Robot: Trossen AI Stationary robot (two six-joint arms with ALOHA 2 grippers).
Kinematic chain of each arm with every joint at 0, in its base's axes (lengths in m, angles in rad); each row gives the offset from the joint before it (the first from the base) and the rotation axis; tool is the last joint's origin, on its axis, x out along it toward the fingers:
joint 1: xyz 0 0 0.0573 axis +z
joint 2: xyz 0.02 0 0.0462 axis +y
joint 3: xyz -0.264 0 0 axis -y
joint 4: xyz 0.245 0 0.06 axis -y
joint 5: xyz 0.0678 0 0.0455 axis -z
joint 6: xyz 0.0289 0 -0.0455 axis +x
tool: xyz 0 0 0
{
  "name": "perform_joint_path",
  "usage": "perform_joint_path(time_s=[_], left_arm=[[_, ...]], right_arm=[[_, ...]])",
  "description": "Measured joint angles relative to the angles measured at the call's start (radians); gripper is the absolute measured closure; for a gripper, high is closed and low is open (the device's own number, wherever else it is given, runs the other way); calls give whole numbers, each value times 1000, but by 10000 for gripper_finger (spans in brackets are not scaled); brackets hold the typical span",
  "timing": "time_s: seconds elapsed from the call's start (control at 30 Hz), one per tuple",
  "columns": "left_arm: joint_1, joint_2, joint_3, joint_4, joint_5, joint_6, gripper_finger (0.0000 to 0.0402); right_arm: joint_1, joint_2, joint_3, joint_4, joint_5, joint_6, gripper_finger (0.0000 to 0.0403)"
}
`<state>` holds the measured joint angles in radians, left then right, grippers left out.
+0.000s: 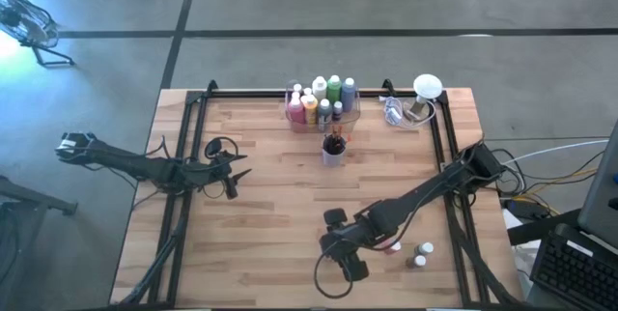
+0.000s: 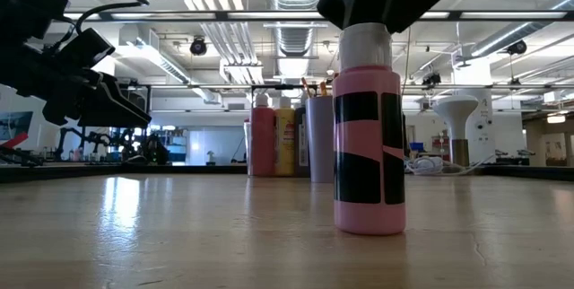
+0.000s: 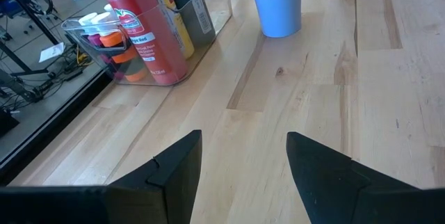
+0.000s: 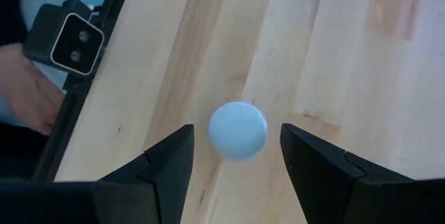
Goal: Pick & Place Paint Supplies
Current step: Put the pink black paint bottle into the transparent bin
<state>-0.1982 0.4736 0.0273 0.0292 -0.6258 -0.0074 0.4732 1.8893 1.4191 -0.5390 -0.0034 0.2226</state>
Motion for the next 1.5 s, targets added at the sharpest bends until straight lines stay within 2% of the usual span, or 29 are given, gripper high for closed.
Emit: perform_joint_path(time_s=[0.83,0.9,1.03,1.5], left_arm=[[0,0,0,0,0,0,186],[0,0,0,0,0,0,186],[0,0,0,-1,0,0,186],[0,0,0,-1,0,0,186]], right_arm=[[-10,11,-42,90,-26,7,193],[-13,28,-41,94,-52,9,194],[-29,51,-41,109,-110,11,204],[-27,37,-39,101,-78,14,247]])
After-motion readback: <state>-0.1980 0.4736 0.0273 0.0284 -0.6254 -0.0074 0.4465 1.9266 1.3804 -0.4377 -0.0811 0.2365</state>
